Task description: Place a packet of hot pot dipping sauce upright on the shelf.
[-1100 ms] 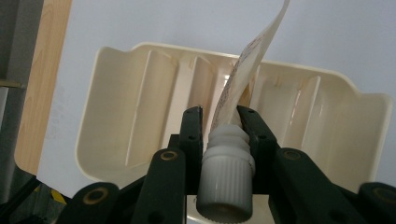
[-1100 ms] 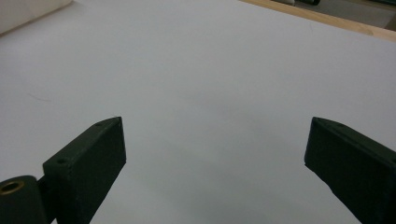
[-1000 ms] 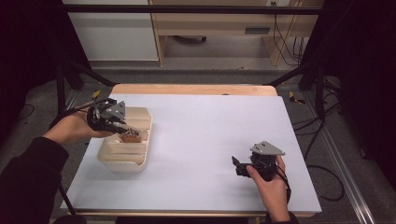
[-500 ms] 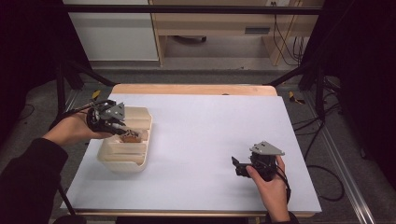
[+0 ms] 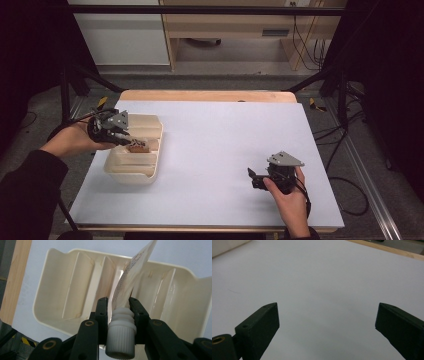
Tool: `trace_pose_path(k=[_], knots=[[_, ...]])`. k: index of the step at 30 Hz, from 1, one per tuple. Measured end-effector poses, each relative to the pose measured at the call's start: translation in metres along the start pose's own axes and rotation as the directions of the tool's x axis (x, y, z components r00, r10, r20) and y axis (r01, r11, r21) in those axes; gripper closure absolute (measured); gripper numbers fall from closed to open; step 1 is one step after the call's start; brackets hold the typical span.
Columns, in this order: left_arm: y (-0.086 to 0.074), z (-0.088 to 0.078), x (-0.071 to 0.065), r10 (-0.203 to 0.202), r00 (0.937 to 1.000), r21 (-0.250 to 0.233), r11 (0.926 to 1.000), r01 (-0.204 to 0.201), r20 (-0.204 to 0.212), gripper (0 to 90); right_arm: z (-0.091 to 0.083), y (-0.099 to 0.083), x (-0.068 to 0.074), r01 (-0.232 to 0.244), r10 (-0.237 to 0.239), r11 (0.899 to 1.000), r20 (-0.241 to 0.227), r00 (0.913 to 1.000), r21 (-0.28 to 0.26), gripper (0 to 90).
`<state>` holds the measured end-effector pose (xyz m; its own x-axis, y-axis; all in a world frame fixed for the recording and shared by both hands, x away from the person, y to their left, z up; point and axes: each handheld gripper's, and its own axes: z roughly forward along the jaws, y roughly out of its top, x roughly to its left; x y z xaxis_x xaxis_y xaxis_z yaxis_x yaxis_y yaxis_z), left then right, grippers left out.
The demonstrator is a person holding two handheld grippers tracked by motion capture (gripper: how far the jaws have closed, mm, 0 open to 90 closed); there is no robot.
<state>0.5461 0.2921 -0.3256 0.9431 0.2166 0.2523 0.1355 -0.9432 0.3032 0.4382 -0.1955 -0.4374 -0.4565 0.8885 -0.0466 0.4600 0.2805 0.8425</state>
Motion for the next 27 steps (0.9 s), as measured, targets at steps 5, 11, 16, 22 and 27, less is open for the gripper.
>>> trace_pose_path(k=[5,11,16,22,27], knots=[[-0.003,-0.003,0.0,-0.011,0.9999,-0.032,0.9994,0.011,-0.013,56.8,0.0,0.0,0.0,0.0,0.0,1.0,-0.001,1.0,0.0,5.7],[-0.002,-0.019,-0.002,-0.041,0.9974,-0.141,0.9896,0.032,-0.06,36.4,0.0,0.0,0.0,0.001,-0.001,1.0,-0.002,1.0,0.004,5.7],[0.006,-0.028,-0.011,-0.084,0.9896,-0.183,0.9812,0.061,-0.117,25.9,0.001,0.0,0.0,0.001,-0.001,1.0,0.0,1.0,0.005,5.6],[0.017,-0.027,-0.023,-0.105,0.985,-0.188,0.9791,0.079,-0.137,15.8,0.0,0.0,0.0,0.0,0.0,1.0,0.001,1.0,0.004,5.6],[0.033,-0.026,-0.035,-0.102,0.9855,-0.2,0.9769,0.074,-0.135,12.7,0.0,0.0,0.0,0.0,0.0,1.0,0.0,1.0,0.004,5.6]])
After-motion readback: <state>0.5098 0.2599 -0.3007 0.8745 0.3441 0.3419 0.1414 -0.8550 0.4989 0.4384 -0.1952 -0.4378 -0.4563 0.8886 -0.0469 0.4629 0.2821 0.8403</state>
